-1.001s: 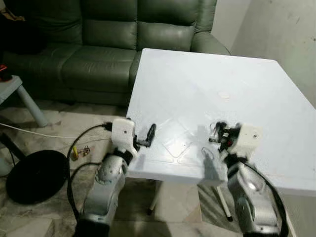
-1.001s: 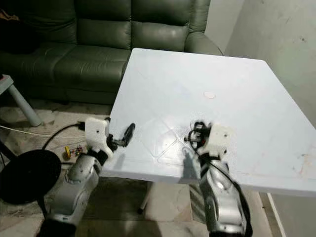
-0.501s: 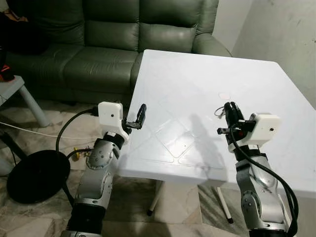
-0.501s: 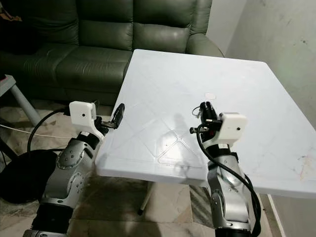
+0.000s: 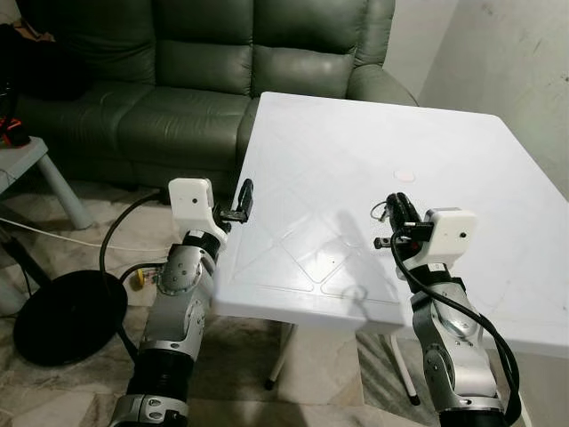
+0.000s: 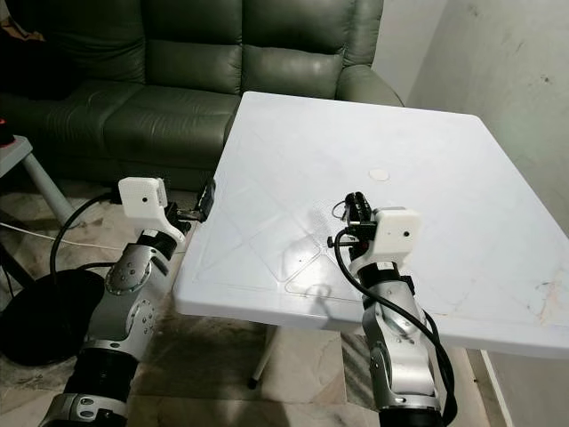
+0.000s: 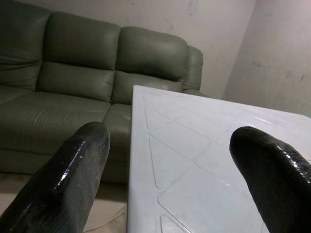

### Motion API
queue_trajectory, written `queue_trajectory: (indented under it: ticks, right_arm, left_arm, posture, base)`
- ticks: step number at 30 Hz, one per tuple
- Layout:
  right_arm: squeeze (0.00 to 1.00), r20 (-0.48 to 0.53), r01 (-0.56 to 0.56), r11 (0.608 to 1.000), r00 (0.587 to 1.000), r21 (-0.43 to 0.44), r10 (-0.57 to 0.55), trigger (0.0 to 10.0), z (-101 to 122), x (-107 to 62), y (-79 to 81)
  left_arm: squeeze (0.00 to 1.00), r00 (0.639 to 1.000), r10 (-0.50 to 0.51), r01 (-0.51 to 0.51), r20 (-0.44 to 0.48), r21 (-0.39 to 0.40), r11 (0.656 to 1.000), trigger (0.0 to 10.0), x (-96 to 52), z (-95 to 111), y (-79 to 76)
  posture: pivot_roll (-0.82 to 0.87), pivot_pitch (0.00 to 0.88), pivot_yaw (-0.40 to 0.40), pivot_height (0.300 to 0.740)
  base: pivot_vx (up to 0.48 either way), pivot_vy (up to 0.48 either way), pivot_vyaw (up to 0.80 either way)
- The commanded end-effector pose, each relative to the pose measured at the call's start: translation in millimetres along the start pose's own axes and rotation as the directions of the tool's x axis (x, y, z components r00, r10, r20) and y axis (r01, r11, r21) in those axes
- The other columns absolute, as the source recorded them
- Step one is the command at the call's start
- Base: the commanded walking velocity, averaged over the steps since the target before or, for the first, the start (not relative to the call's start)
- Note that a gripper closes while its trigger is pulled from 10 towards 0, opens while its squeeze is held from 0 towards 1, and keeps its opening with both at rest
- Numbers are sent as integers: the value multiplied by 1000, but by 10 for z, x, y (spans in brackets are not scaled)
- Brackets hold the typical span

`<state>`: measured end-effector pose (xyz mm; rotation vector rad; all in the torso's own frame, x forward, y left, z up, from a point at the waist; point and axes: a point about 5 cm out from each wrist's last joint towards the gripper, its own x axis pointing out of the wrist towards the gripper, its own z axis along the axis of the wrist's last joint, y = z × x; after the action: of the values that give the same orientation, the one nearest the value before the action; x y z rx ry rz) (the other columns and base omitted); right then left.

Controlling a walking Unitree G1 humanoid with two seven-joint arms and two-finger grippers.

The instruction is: Hang keys on a hook

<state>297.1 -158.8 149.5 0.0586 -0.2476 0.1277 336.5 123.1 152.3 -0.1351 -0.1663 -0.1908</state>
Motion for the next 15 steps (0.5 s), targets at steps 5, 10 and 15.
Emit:
queue_trajectory:
  ticks: [5,10,15]
  right_arm:
    - [0,-67,31,999,997,-36,-33,10000,-74,47,-56]
    - [0,-72,35,999,997,-32,-37,10000,-81,49,-51]
    - [0,-82,41,999,996,-34,-44,10000,-107,26,-29]
  left_arm:
    - [0,1000,28,-28,-2,-1,1000,10000,-14,-37,47]
    - [0,999,44,-44,0,3,999,10000,-25,-30,76]
    - [0,998,64,-65,6,14,998,10000,-36,-25,116]
  posture:
    - [51,22,-73,740]
    - [55,21,-75,740]
    - [57,17,-76,740]
  base:
    - [0,0,-246]
    - [0,0,-788]
    - [0,0,-788]
